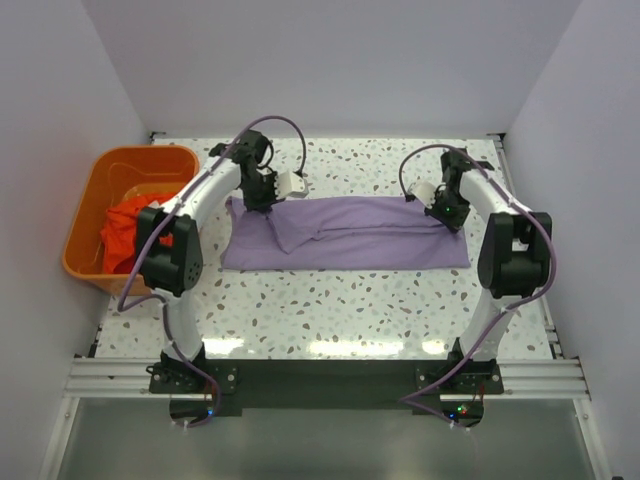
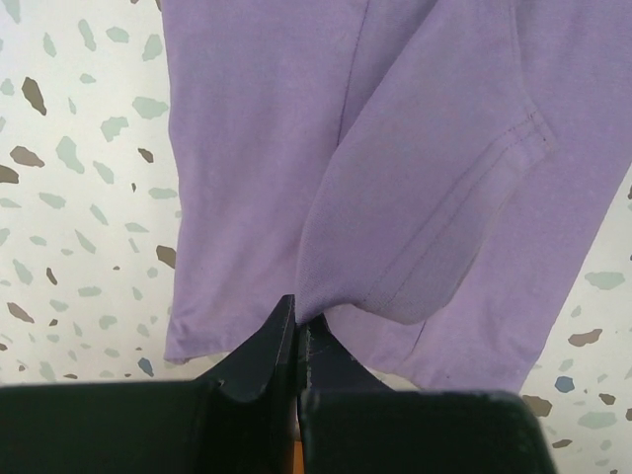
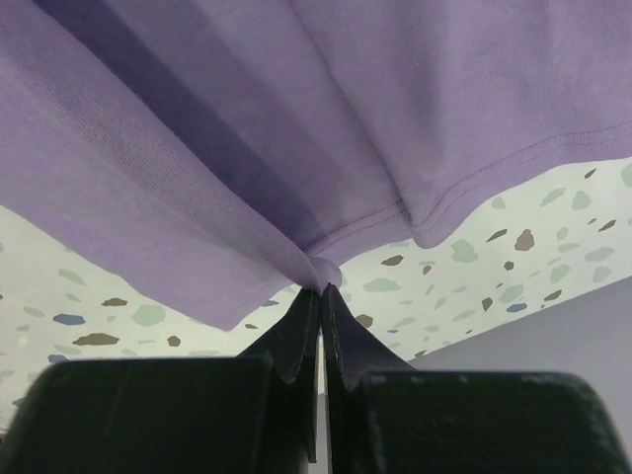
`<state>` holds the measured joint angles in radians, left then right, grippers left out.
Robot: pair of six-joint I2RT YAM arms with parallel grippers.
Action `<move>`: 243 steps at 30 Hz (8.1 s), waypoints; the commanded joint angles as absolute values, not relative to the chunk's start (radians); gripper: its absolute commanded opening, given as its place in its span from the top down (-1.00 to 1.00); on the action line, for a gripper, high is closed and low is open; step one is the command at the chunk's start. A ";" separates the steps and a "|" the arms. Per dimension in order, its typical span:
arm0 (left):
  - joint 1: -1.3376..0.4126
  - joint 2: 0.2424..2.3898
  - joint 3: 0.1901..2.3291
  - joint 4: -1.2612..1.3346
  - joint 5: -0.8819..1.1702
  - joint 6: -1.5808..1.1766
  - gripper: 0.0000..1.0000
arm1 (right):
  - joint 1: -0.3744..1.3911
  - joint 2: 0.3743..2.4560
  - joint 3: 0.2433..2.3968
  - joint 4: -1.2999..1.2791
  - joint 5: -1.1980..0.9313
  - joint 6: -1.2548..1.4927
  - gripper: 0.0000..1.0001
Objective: Fold and stack the t-shirts
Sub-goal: Fold the tshirt
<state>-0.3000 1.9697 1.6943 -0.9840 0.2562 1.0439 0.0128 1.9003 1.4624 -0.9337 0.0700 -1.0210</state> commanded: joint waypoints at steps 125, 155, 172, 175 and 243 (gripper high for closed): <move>-0.420 1.925 1.318 -0.344 0.581 -0.061 0.59 | 0.064 1.891 1.559 -1.046 -0.028 -0.557 0.38; -0.204 1.946 1.296 -0.575 0.296 0.069 0.38 | 0.198 2.048 1.507 -0.916 0.063 -0.600 0.51; -0.206 2.330 2.144 -0.582 0.256 0.250 0.29 | 0.301 1.790 1.460 -1.130 -0.193 -0.540 0.54; -0.207 2.229 2.085 -0.511 0.271 0.250 0.15 | 0.239 1.825 1.535 -1.150 -0.166 -0.564 0.53; -0.296 2.065 1.693 -0.610 0.532 0.170 -0.01 | 0.771 1.970 1.227 -0.911 -0.322 -0.400 0.63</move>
